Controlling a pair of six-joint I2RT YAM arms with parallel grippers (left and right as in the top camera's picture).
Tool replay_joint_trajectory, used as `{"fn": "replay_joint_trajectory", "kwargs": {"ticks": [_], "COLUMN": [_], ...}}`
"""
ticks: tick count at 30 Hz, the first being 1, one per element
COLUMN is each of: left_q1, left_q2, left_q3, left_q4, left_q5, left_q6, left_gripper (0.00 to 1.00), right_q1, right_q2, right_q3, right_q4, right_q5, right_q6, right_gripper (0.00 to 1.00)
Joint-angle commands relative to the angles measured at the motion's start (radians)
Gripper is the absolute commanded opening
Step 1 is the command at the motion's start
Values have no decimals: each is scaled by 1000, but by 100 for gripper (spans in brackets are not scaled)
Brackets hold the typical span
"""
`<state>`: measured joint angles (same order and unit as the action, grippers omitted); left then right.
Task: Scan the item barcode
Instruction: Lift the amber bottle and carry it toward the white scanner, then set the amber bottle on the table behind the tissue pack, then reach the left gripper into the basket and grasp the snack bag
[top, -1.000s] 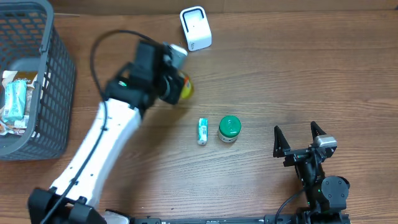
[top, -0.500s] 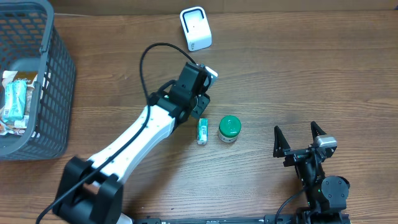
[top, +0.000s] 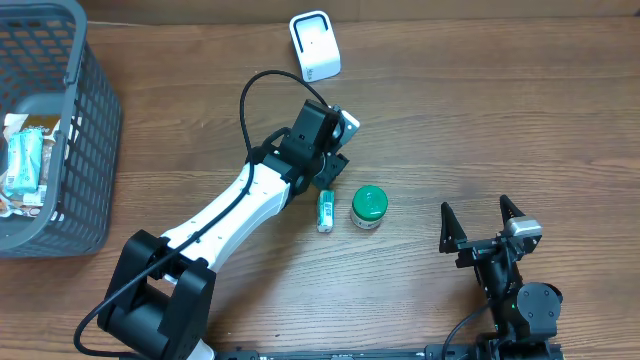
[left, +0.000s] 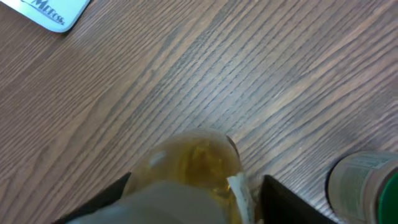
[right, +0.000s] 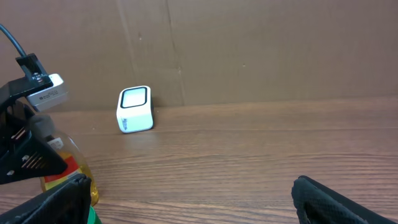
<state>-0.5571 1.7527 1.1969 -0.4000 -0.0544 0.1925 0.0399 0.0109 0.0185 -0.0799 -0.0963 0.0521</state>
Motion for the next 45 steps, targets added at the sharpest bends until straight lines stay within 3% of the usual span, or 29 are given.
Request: {"fn": "replay_joint_trajectory", "kwargs": {"ticks": [1,4,12,17,20,24,27,36,45], "left_q1": [-4,5,55,174,320,555,709,1102,1234], "left_q2": [-8,-22,-146,-230,-263,-269,-264,-151,131], "left_q3": [8,32,176,343,503,640,642,639,639], "left_q4": [3,0,-89,-131,-147,-112,-109,-359,-523], "left_q5": [20,20,143,146,122,-113,-240,-201,-73], "left_q6": [10,-27,-123,-156,-156,-149,-136,-135,42], "left_gripper": [71,90,100,99,100,100,100,100,100], "right_q1": [0,0,0,0,0,0,0,0,0], "right_q2": [-8,-8,-8,-8,-8,-8,-8,-8,-8], "right_q3": [-11,-11,-11,-11,-11,-11,-11,-11,-11], "right_q4": [3,3,3,3,3,3,3,3,3], "right_q5": [8,8,8,8,8,8,8,8,8], "right_q6": [0,0,0,0,1,0,0,0,0], "right_gripper": [100,100,100,100,100,100,100,100,100]}}
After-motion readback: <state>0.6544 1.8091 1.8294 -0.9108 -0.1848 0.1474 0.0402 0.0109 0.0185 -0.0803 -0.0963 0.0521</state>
